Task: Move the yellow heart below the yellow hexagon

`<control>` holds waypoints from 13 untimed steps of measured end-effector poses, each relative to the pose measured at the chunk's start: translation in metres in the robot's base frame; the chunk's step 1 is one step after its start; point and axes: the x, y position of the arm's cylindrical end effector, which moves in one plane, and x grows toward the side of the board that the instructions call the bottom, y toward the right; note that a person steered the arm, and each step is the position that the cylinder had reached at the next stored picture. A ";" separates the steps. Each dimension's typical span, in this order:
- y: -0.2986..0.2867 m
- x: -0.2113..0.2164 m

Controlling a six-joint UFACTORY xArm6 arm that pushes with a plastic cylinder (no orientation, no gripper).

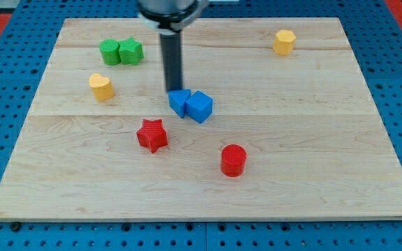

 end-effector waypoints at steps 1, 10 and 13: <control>-0.064 0.047; -0.059 0.051; 0.019 -0.017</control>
